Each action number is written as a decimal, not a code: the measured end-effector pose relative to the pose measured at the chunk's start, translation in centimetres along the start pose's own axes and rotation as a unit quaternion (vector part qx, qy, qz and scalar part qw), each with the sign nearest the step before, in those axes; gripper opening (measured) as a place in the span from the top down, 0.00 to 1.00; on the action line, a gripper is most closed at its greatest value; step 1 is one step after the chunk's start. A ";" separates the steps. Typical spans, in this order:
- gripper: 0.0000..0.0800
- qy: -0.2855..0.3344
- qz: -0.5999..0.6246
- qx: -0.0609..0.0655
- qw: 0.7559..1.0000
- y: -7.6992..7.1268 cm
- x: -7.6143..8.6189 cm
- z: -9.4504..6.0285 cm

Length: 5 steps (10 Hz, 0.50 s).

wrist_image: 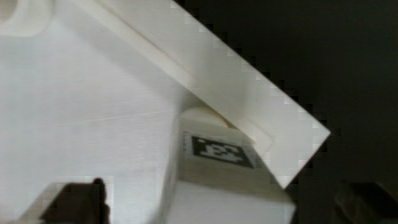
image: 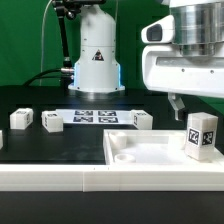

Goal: Assemble one leg

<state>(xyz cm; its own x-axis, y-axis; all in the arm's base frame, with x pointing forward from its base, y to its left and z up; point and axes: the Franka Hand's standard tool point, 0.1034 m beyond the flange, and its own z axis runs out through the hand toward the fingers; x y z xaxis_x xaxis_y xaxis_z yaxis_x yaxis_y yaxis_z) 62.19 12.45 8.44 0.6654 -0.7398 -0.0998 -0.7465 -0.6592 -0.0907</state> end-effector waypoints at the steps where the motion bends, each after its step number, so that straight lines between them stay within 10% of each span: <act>1: 0.19 0.006 -0.095 -0.011 0.995 -0.2 -0.1 -0.2; 5: 0.19 0.022 -0.325 -0.037 0.945 0.1 0.3 0.1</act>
Offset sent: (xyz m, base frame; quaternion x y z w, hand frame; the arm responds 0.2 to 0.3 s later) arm -0.0011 -0.0149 -0.0093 -0.1027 0.0469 -0.3365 0.9349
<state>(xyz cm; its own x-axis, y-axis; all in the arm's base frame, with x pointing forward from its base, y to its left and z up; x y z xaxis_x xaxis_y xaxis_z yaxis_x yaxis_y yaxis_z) 62.36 12.19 8.28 0.9837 -0.1797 -0.0058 -0.1798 -0.9824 -0.0497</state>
